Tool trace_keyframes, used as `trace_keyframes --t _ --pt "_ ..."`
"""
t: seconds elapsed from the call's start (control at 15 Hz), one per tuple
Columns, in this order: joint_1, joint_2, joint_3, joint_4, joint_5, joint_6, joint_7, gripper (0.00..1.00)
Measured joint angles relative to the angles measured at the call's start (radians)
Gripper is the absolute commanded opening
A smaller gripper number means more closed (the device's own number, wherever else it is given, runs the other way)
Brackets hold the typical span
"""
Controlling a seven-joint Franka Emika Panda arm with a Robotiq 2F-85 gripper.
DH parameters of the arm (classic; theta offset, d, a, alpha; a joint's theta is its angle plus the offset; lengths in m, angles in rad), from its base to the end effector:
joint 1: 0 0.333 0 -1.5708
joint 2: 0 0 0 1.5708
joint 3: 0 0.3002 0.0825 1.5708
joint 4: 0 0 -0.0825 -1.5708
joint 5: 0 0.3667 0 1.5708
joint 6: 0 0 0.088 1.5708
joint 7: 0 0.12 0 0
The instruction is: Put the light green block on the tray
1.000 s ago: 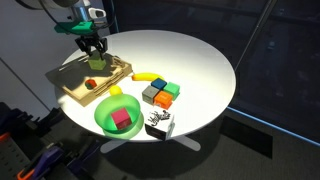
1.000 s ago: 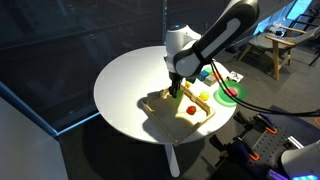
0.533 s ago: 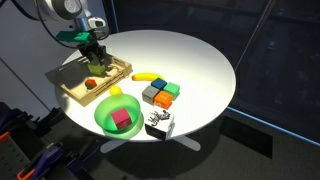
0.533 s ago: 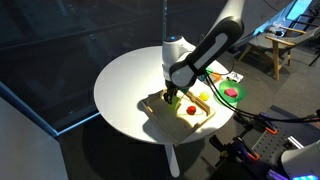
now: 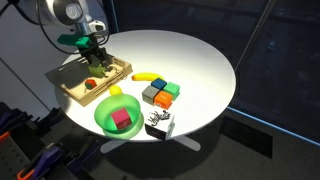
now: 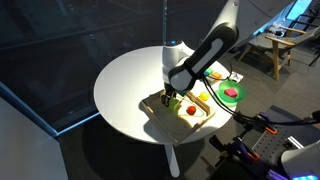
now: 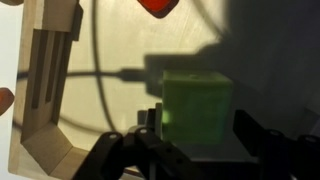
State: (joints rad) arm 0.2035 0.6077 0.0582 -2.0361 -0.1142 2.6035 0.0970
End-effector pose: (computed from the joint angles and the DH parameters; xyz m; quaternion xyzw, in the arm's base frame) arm 0.5499 0.1499 0.1267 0.9917 0.1267 -0.0166 0.0148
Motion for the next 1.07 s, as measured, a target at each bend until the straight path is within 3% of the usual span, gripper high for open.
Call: trace_keyframes --t 1.07 --pt "0.007 -0.154 0.012 -0.021 0.000 -0.149 -0.004 1.00"
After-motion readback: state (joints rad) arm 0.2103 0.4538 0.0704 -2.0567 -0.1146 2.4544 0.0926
